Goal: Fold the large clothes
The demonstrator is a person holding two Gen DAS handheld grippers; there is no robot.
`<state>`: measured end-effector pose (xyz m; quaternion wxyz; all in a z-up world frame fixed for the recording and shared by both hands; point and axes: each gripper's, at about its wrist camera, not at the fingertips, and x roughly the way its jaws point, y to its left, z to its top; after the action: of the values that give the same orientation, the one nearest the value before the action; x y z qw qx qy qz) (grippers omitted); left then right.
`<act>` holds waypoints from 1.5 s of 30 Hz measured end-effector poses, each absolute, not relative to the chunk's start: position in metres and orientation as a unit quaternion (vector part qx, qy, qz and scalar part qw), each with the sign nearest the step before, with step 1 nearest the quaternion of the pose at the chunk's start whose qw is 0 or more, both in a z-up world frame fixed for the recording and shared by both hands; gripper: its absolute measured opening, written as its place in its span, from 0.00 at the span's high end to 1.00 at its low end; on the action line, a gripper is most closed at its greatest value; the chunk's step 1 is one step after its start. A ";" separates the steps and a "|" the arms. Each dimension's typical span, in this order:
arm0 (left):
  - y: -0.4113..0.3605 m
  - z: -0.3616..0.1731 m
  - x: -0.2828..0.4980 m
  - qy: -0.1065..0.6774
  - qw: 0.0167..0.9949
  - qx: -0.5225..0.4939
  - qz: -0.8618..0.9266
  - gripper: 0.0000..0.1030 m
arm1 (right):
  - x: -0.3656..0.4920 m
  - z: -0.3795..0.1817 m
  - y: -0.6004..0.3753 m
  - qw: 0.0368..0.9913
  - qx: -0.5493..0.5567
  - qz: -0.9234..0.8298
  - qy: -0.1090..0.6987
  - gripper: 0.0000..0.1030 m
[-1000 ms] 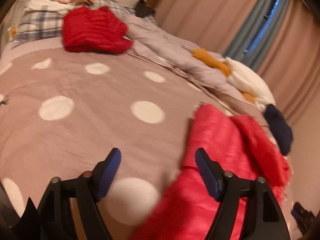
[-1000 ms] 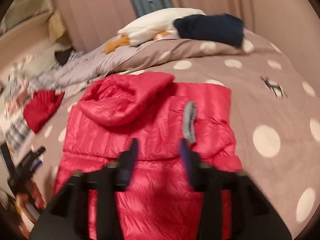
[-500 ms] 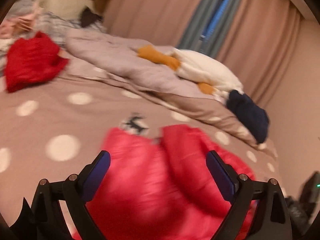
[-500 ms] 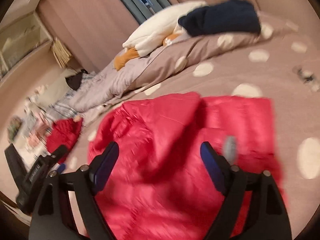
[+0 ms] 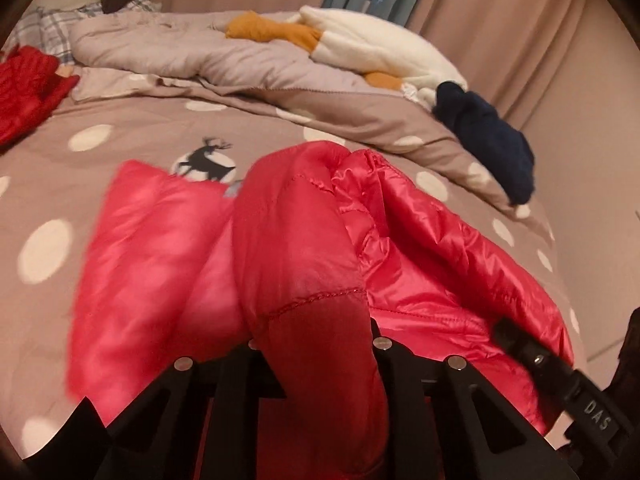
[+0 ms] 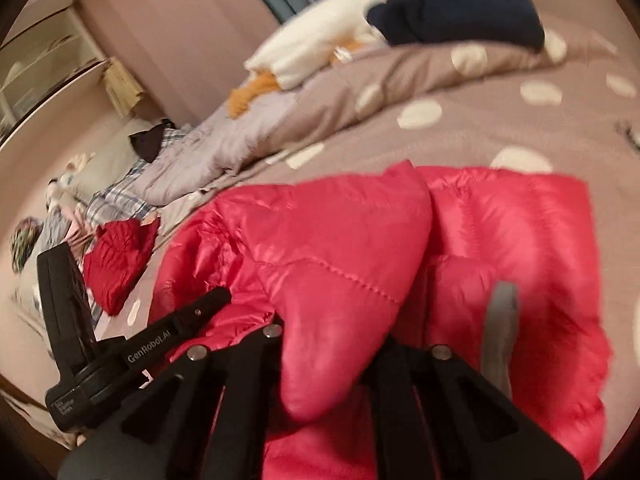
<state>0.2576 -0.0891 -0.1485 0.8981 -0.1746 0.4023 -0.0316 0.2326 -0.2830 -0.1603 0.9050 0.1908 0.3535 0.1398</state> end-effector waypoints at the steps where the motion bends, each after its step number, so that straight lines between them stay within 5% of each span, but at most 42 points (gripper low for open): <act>1: -0.086 -0.143 0.239 0.391 0.903 -0.175 -0.031 0.82 | 0.218 -0.153 -0.280 0.909 0.179 0.146 0.346 0.93; 5: -0.088 -0.141 0.184 0.357 0.924 -0.134 -0.025 0.81 | 0.172 -0.145 -0.267 0.932 0.092 0.134 0.324 0.88; 7: -0.093 -0.159 0.177 0.370 0.923 -0.108 0.013 0.67 | 0.157 -0.160 -0.257 0.939 0.022 0.098 0.329 0.80; 9: -0.096 -0.186 0.181 0.382 0.919 -0.083 0.057 0.17 | 0.152 -0.183 -0.252 0.940 -0.041 0.038 0.337 0.67; 10: -0.094 -0.202 0.184 0.385 0.917 -0.084 0.066 0.12 | 0.154 -0.201 -0.250 0.937 -0.073 0.008 0.341 0.64; 31: -0.089 -0.211 0.190 0.397 0.911 -0.099 0.062 0.05 | 0.165 -0.225 -0.260 0.935 -0.049 0.004 0.351 0.51; 33: -0.083 -0.207 0.188 0.397 0.909 -0.112 0.053 0.05 | 0.162 -0.220 -0.262 0.936 -0.044 0.007 0.349 0.47; 38: -0.054 -0.183 0.166 0.395 0.905 -0.147 0.061 0.05 | 0.139 -0.193 -0.276 0.940 -0.002 0.019 0.340 0.09; 45: 0.026 -0.165 0.092 0.381 0.879 -0.276 0.077 0.05 | 0.067 -0.149 -0.332 0.956 0.072 -0.022 0.285 0.00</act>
<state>0.0917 0.0256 -0.1654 0.8789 -0.2764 0.3810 0.0769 0.0666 -0.3322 -0.1494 0.9556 0.0718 0.2849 -0.0216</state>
